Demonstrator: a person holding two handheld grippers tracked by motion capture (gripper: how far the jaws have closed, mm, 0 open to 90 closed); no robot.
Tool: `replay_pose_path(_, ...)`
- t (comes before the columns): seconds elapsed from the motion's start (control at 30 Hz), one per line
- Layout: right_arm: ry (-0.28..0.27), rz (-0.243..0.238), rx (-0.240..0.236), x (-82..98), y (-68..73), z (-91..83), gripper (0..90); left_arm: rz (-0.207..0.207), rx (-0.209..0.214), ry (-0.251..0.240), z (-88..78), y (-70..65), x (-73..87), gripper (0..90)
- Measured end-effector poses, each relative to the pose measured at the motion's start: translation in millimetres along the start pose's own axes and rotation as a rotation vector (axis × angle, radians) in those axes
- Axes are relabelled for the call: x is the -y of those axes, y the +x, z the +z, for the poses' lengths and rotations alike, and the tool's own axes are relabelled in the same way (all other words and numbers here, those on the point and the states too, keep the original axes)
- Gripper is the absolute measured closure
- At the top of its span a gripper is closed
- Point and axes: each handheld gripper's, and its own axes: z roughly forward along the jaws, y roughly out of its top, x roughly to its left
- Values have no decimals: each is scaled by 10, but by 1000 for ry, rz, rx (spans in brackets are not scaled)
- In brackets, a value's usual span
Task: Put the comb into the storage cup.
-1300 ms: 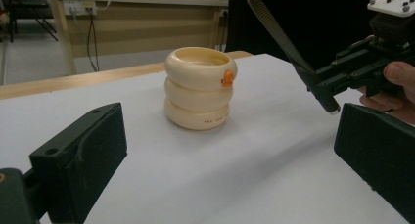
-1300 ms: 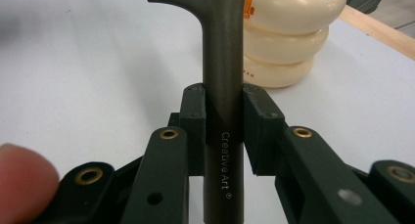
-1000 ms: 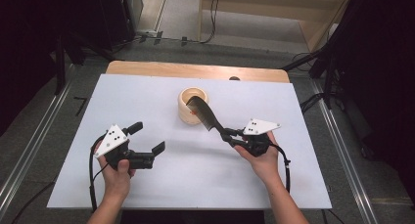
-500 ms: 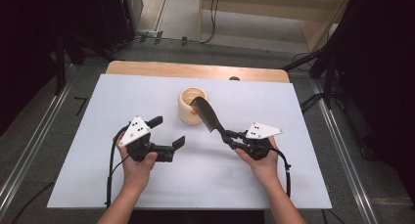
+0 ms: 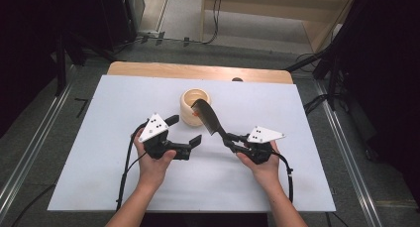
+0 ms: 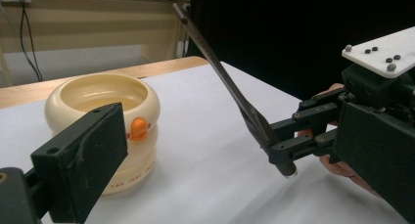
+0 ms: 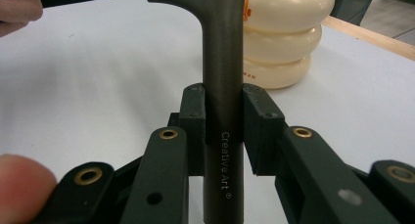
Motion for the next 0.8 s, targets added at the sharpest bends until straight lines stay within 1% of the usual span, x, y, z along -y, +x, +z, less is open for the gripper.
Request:
replay_pose_path(0.17,-8,-2,5,2,6,-3,706,-15,-11,-3,64,-26,-7,32)
replay_pose_path(0.27,-15,-2,8,-4,12,-11,706,-27,-29,1,95,-35,-14,76)
replay_pose_path(0.33,-19,-5,11,-7,15,-12,706,-36,-38,-3,117,-38,-18,128)
replay_pose_path(0.5,-20,-12,6,-8,33,-1,706,-52,-54,-2,172,-65,-38,161)
replay_pose_path(0.6,-23,-19,9,-12,47,6,706,-59,-76,1,206,-90,-50,244)
replay_pose_path(0.67,-23,-21,8,-16,61,7,706,-68,-83,0,227,-95,-53,298)
replay_pose_path(0.73,-24,-26,8,-21,71,7,706,-78,-89,6,248,-95,-59,320)
replay_pose_path(0.8,-26,-30,7,-27,86,9,706,-90,-82,7,273,-93,-62,335)
